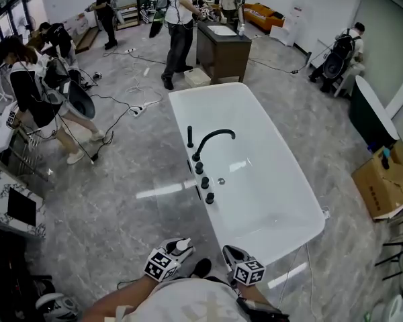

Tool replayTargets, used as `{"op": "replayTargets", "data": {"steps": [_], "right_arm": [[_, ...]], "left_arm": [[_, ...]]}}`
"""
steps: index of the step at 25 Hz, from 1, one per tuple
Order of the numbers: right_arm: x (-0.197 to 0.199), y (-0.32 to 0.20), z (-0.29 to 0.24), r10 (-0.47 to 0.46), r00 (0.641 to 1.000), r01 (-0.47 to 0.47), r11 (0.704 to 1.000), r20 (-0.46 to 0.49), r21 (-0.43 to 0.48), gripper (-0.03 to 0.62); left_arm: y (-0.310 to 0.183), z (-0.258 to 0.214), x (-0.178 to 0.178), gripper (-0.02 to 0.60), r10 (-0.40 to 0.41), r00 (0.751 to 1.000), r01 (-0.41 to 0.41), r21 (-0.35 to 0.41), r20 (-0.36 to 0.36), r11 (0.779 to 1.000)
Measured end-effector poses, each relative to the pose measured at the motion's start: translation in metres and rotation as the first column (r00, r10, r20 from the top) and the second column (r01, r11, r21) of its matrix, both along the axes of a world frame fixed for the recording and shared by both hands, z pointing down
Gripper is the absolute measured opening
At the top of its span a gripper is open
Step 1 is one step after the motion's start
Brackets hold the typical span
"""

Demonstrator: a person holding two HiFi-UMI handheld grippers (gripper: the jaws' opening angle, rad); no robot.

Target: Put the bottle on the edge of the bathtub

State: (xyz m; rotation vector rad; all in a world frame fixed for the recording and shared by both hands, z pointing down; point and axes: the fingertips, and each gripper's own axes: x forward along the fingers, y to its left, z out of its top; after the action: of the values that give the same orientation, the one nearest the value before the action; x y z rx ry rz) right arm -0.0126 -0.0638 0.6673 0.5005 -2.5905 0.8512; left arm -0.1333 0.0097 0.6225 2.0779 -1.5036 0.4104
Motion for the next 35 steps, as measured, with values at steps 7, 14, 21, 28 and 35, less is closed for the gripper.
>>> {"op": "replayTargets", "data": {"steps": [7,14,21,28,35], "right_arm": [[0.006,-0.040,0.003,0.005,1.000,-0.005,1.000,0.002,0.006,0.006],[0.015,-0.063,0.000,0.020,1.000,-0.021,1.000,0.016,0.005,0.006],[0.027,-0.063,0.006,0.047,0.999,-0.047,0.999,0.014,-0.014,0.006],[0.042,-0.074,0.007,0.087,0.996,-0.087,0.996,0.004,-0.021,0.006],[0.046,-0.080,0.014,0.111,0.994,-0.112,0.993,-0.017,-0.040,0.006]], "left_arm": [[-0.041,0.002,-0.001,0.155,-0.003,1.000,0.003,0.005,0.004,1.000],[-0.070,0.000,0.006,0.155,0.004,1.000,-0.004,0.010,0.011,1.000],[-0.077,0.004,0.009,0.155,0.016,1.000,-0.015,-0.006,0.018,1.000],[-0.094,0.008,0.012,0.155,0.042,0.999,-0.041,-0.021,0.019,0.999],[-0.108,0.022,0.020,0.155,0.093,0.996,-0.092,-0.059,0.013,0.994]]}}
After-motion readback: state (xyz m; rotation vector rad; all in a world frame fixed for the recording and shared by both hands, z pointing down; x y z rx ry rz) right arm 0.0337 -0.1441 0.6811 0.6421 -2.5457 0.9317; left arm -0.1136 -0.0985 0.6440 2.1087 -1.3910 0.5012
